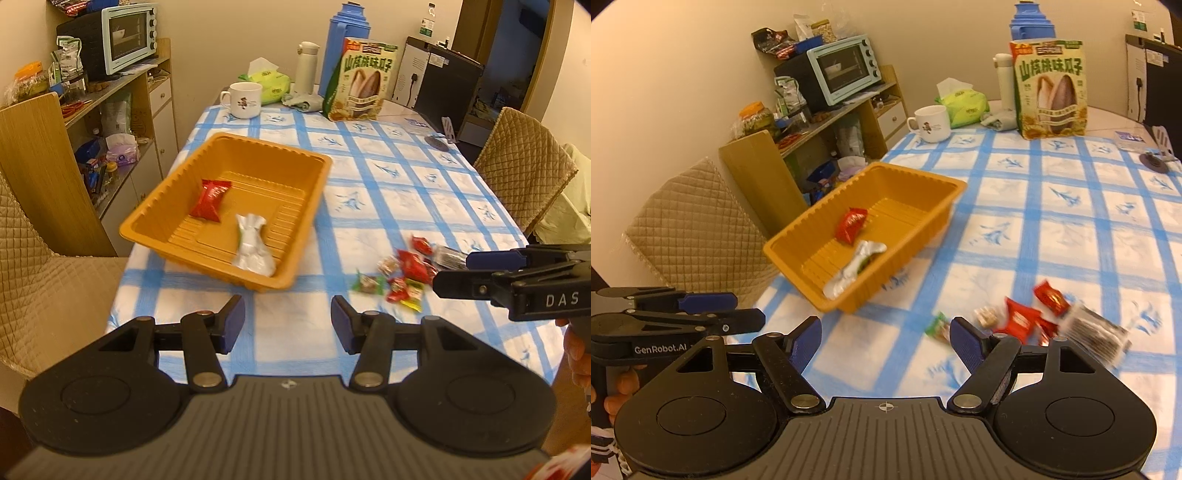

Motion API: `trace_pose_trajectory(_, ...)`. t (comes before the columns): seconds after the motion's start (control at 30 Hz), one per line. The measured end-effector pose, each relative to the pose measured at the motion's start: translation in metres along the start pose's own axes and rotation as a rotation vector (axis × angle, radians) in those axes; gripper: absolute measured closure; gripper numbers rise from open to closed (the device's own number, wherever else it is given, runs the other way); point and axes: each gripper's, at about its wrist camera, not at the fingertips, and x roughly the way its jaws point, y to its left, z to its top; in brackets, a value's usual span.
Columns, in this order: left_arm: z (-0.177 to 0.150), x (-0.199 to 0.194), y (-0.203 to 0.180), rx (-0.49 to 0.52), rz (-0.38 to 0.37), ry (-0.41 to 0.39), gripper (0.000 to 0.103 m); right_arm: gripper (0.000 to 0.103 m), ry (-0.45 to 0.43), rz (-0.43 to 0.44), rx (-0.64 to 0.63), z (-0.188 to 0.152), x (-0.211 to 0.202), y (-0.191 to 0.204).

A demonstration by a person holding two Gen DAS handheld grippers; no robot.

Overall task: Organize snacks
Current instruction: 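Withdraw both tools from the basket back toward the snack pile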

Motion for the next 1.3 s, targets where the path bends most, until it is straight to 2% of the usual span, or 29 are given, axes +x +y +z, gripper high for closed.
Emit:
trace_pose_trajectory(0.33,-0.029,-0.005,-0.044,0.007,-0.017,0.022,0.055,0.026,0.027,-0.025,0.032,-0.035,-0.035,-0.034)
trace_pose_trajectory(0.77,-0.047,0.016,-0.093,0.05,-0.06,0.052,0.055,0.026,0.031,-0.133,0.099,-0.067,-0.063,-0.085)
trace_pose_trajectory(0.97,-0.048,0.032,-0.106,0.082,-0.066,0.053,0.056,0.026,0.028,-0.177,0.142,-0.077,-0.072,-0.106)
trace_pose_trajectory(1.3,-0.042,0.065,-0.108,0.111,-0.022,0.058,0.057,0.026,0.038,-0.237,0.19,-0.08,-0.069,-0.136)
